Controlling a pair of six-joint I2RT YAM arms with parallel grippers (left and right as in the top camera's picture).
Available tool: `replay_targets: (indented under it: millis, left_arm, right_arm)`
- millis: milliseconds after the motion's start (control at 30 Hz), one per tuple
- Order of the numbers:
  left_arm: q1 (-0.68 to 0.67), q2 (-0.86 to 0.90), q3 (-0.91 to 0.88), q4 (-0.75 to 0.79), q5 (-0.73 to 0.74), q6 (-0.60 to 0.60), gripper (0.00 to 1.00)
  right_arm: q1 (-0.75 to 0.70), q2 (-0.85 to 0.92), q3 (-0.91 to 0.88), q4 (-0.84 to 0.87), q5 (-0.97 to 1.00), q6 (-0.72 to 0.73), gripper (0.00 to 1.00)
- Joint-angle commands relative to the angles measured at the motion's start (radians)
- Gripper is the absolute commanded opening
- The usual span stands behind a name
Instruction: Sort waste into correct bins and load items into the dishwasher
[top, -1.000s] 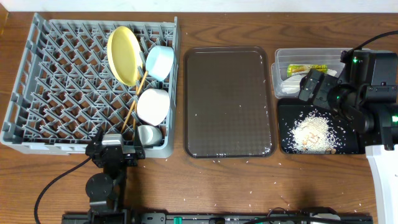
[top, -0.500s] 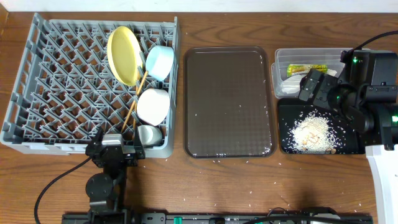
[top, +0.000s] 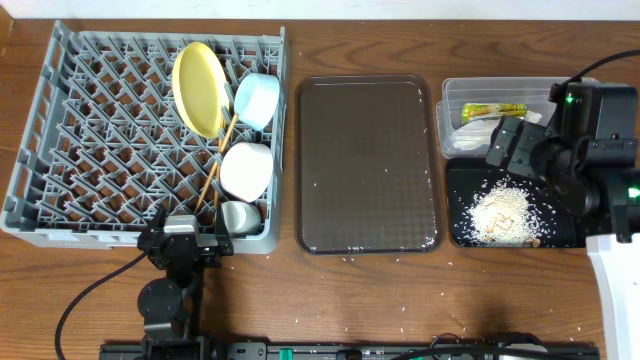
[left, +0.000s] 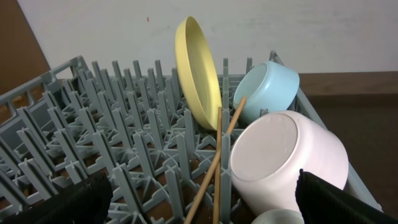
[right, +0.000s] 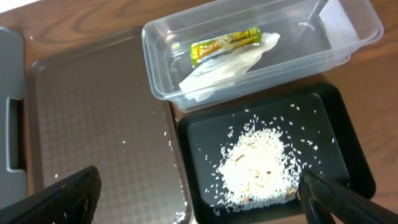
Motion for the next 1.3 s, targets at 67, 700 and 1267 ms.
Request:
replay_targets:
  millis: [67, 700, 1267]
  left_arm:
    - [0.006, -0.006, -0.029, -0.009, 0.010, 0.021, 0.95]
    - [0.006, -0.006, -0.030, -0.010, 0.010, 0.021, 0.95]
    - [0.006, -0.006, -0.030, -0.010, 0.010, 0.021, 0.95]
  right_arm:
    - [0.003, -0.150, -0.230, 0.192, 0.016, -0.085, 0.99]
    - [0.017, -0.934, -1.164, 0.926, -0.043, -0.117, 0.99]
    - [0.017, -1.221, -1.402, 1.018, -0.033, -0.118, 0.99]
